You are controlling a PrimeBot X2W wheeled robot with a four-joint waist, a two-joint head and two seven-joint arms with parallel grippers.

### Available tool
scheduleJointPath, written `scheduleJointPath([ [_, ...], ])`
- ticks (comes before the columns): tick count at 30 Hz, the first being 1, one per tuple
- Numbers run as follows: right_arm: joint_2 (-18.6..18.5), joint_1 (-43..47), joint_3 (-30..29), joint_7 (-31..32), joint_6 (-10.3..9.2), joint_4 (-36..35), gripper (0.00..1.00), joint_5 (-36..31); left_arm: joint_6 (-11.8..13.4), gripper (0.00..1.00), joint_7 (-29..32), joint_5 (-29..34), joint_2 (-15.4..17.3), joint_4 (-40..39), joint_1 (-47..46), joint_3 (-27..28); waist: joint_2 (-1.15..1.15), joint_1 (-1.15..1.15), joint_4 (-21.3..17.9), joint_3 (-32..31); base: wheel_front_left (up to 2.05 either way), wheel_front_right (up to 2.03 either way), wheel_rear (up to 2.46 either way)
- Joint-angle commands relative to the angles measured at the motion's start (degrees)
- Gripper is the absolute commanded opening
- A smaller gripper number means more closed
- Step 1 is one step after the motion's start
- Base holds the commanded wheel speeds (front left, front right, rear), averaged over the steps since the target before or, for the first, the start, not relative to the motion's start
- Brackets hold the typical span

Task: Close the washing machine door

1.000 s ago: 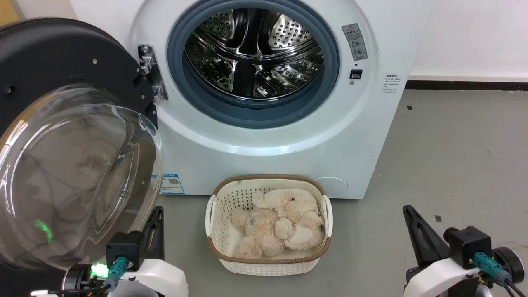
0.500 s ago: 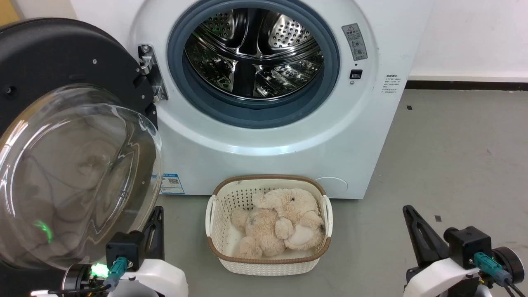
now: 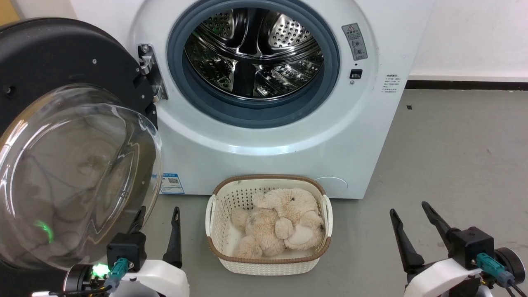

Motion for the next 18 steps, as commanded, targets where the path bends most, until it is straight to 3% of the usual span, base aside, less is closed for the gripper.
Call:
scheduleJointPath([
  [1, 0.02, 0.2, -0.15, -0.61, 0.0, 0.13, 1.0, 0.62, 0.29, 1.0, -0.67, -0.49, 0.0, 0.14, 0.13, -0.12, 0.0, 0.0, 0.05, 0.0, 0.0, 0.0, 0.0],
  [18, 0.05, 0.81, 0.21, -2.53, 0.01, 0.16, 1.0, 2.05, 0.83, 1.0, -2.58, -1.64, -0.01, 0.33, 0.56, -0.57, 0.0, 0.0, 1.87, -0.22, 0.0, 0.0, 0.0],
])
